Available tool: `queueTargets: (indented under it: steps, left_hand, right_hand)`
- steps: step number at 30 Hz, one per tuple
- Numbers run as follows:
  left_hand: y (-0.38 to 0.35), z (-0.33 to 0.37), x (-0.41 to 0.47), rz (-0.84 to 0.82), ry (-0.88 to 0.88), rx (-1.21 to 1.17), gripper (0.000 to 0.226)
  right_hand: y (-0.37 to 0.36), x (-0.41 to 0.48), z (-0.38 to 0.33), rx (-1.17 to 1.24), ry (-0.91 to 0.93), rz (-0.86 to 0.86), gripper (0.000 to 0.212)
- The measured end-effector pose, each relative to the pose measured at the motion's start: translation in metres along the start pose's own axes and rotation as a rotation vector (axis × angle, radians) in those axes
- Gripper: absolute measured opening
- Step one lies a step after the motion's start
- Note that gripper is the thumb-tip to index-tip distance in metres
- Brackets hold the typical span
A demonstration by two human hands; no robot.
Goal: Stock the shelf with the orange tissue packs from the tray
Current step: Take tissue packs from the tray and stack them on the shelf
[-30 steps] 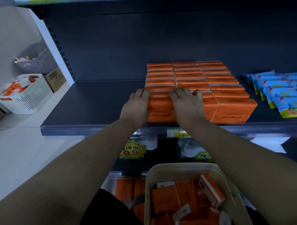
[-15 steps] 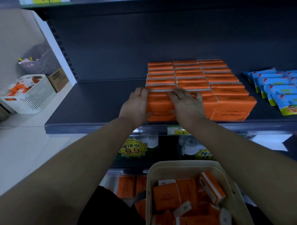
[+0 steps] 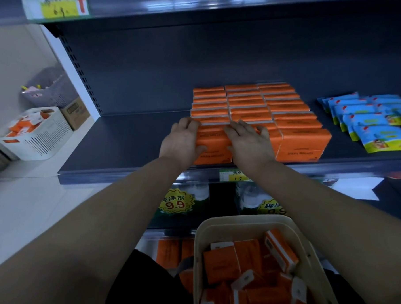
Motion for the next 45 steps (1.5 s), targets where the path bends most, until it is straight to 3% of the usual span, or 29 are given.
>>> queueTargets:
  steps: [26, 30, 34, 40, 45]
  left_hand:
    - [0.028, 0.042, -0.035, -0.022, -0.059, 0.048, 0.055]
    - [0.026, 0.057, -0.054, -0.045, -0.087, 0.034, 0.049]
    - [0.016, 0.074, -0.073, -0.090, -0.146, 0.069, 0.045]
    - [-0.016, 0.098, -0.101, -0.151, -0.180, 0.010, 0.043]
    - [-0.067, 0.112, -0.133, -0.305, -0.219, 0.013, 0.044]
  right_hand:
    - [0.024, -0.060, 0.017, -0.043, 0.009, 0.010, 0.059]
    - [0.024, -0.082, 0.021, -0.064, 0.005, 0.017, 0.051]
    - [0.021, -0.109, 0.023, -0.052, 0.012, 0.031, 0.042]
    - [0.006, -0.151, 0.043, -0.046, 0.004, -0.033, 0.047]
    - [-0.029, -0.186, 0.072, -0.012, -0.043, -0.129, 0.047]
Point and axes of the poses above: each hand's wrist, its own x-axis towards the middle knuckle, its own y-axis out of the back of the hand, z = x × y, the point moved 7 cm from there along x, towards the middle knuckle, and after that the axes turned 7 degrees about x, right-handed, at the moved point
